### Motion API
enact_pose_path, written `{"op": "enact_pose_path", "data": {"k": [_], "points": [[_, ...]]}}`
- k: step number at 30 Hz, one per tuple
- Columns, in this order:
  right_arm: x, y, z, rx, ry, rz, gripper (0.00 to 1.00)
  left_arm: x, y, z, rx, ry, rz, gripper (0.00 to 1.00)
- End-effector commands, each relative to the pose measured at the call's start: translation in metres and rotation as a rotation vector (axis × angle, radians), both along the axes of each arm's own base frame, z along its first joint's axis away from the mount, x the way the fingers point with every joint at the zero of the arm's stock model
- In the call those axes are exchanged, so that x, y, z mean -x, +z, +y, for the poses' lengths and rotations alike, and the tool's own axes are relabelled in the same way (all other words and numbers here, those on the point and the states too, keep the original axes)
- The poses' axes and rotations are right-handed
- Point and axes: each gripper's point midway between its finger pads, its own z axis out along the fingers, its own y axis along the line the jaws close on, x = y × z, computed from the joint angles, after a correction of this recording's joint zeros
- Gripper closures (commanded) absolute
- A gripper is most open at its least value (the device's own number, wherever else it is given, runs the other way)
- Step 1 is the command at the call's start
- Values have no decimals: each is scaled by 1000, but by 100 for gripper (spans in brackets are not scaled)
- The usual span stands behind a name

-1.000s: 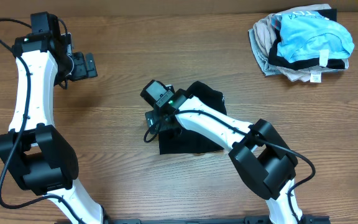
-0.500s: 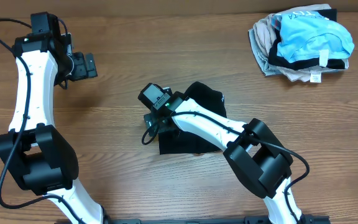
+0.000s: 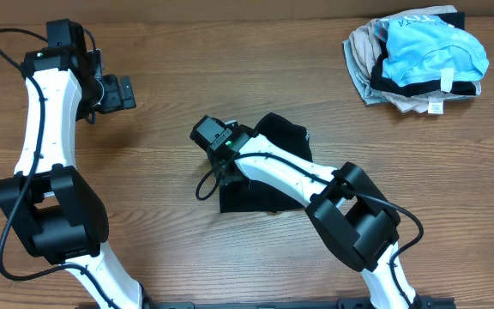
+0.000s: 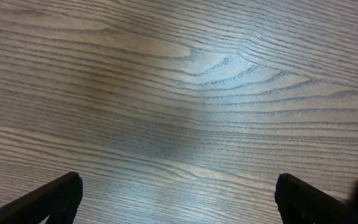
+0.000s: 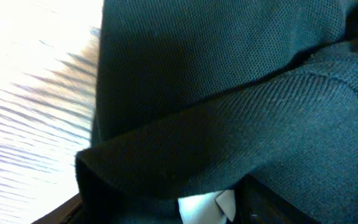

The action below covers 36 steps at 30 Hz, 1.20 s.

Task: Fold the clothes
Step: 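Grasp the folded black shirt bundle with the right gripper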

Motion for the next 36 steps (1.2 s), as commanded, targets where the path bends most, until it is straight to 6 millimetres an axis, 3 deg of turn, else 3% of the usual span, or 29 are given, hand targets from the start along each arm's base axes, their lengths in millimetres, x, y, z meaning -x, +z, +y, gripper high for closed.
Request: {"op": "enact_pose_path", "data": {"k": [1, 3, 7, 10, 12, 18, 23, 27, 30, 36], "points": [[-5, -14, -29, 167, 44, -18, 35, -1, -3, 2, 1, 13, 6, 0], [-9, -12, -48, 232, 42, -14, 35, -1, -3, 2, 1, 13, 6, 0], [-21, -10, -88, 295, -26, 22, 24, -1, -3, 2, 1, 13, 7, 0], [-27, -12, -109, 272, -72, 77, 12, -1, -3, 2, 1, 13, 7, 0], [-25, -16, -113, 206, -77, 149, 0, -1, -3, 2, 1, 13, 7, 0], [-6, -20, -82, -107, -82, 364, 0, -1, -3, 2, 1, 13, 7, 0], [7, 0, -23, -472, -51, 508, 0, -1, -3, 2, 1, 13, 7, 0], [-1, 15, 6, -641, -61, 519, 0, -1, -3, 2, 1, 13, 8, 0], [-13, 11, 9, -624, -108, 466, 0, 0, -3, 2, 2, 13, 11, 0], [-22, -11, -17, -382, -202, 332, 0, 0, -3, 2, 1, 12, 11, 0]]}}
